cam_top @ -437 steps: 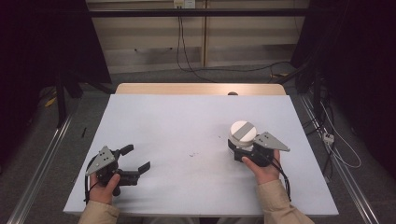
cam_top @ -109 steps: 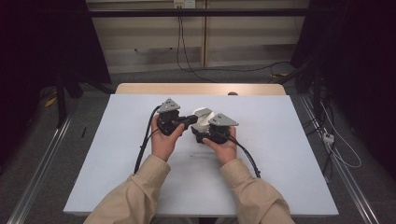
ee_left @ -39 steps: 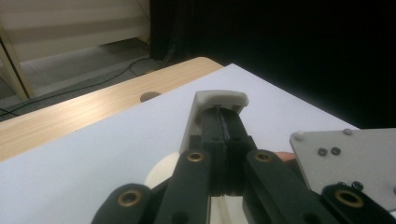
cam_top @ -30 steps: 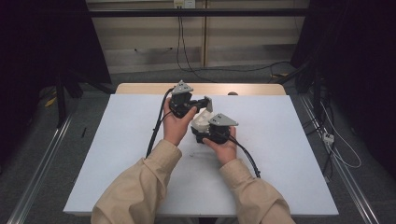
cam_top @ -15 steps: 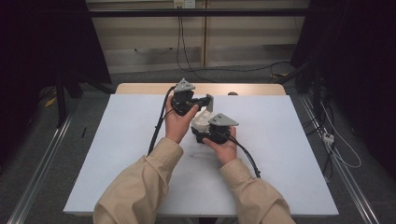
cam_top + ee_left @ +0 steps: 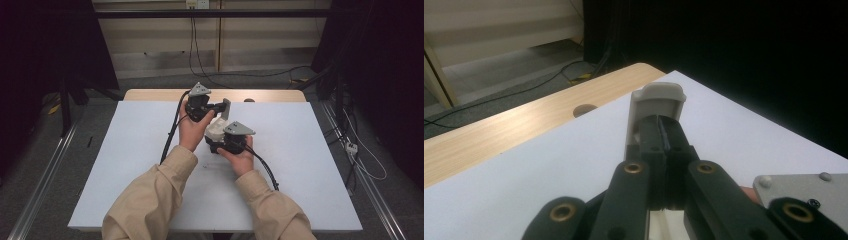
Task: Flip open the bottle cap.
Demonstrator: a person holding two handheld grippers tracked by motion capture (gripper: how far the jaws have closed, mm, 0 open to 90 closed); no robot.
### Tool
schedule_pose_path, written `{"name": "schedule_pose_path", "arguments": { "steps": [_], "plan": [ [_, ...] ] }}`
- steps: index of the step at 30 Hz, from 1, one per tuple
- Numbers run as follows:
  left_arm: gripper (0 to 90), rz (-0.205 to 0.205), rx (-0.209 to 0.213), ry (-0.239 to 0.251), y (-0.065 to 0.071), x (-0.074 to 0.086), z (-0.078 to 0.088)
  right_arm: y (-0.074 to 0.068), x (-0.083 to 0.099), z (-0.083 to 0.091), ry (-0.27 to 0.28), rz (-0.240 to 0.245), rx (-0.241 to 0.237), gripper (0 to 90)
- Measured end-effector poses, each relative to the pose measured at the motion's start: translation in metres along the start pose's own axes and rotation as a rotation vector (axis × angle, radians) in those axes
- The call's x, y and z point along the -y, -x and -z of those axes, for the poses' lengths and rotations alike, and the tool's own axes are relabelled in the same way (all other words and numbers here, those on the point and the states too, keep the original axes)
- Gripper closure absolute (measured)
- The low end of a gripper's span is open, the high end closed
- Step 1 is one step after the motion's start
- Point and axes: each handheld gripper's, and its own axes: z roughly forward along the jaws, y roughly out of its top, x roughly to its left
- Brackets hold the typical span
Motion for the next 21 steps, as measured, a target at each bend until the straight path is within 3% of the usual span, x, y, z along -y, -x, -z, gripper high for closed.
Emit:
{"name": "schedule_pose_path", "arguments": {
  "steps": [21],
  "plan": [
    [89.8, 0.005, 0.005, -0.011, -0.003, 0.000, -0.012, 0.001, 0.000, 0.000, 0.000, -0.003, -0.002, 18.7]
  ]
}}
